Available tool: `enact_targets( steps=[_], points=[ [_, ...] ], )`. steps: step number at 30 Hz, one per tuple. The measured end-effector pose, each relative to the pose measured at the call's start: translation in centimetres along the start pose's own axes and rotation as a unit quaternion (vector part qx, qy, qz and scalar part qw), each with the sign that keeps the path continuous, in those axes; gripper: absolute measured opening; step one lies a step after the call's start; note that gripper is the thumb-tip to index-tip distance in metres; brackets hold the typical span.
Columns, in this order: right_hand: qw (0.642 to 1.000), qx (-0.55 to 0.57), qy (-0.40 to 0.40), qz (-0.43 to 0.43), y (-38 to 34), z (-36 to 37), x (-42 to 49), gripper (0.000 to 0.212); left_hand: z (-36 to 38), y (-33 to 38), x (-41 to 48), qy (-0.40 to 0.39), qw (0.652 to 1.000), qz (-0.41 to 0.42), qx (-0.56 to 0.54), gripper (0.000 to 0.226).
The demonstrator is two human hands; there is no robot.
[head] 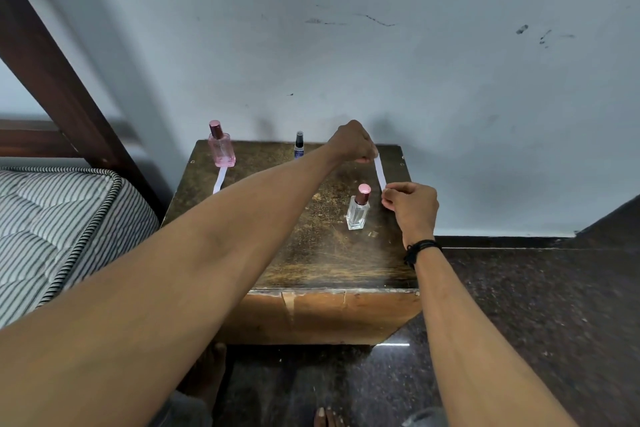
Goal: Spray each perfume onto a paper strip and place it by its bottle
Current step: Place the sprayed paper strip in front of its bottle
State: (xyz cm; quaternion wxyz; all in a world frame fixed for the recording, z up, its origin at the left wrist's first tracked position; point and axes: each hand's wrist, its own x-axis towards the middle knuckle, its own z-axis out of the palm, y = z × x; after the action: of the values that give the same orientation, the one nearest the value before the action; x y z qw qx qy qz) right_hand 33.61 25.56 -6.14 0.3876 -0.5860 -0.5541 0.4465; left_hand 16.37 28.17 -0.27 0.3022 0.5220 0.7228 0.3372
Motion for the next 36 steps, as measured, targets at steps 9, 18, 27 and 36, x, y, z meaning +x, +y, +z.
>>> enact_targets(
  steps=[9, 18, 27, 36],
  points=[
    [0.995, -0.089, -0.016, -0.05, 0.7, 0.3, 0.2, 0.008, 0.7, -0.8, 0.6, -0.003, 1.0, -0.008, 0.009, 0.014],
    [0.979, -0.186, -0.018, -0.084, 0.4, 0.3, -0.3, 0.018, 1.4, -1.3, 0.9, -0.006, 0.999, 0.012, 0.047, 0.012],
    [0.973, -0.209, -0.013, -0.092, 0.1, 0.4, -0.7, 0.017, 2.1, -1.7, 1.3, 0.01, 0.998, 0.002, 0.056, 0.012],
    [0.978, -0.184, 0.002, -0.101, 0.1, 0.3, -0.6, 0.013, 2.4, -1.8, 1.3, 0.024, 0.999, -0.01, 0.041, 0.013]
  ],
)
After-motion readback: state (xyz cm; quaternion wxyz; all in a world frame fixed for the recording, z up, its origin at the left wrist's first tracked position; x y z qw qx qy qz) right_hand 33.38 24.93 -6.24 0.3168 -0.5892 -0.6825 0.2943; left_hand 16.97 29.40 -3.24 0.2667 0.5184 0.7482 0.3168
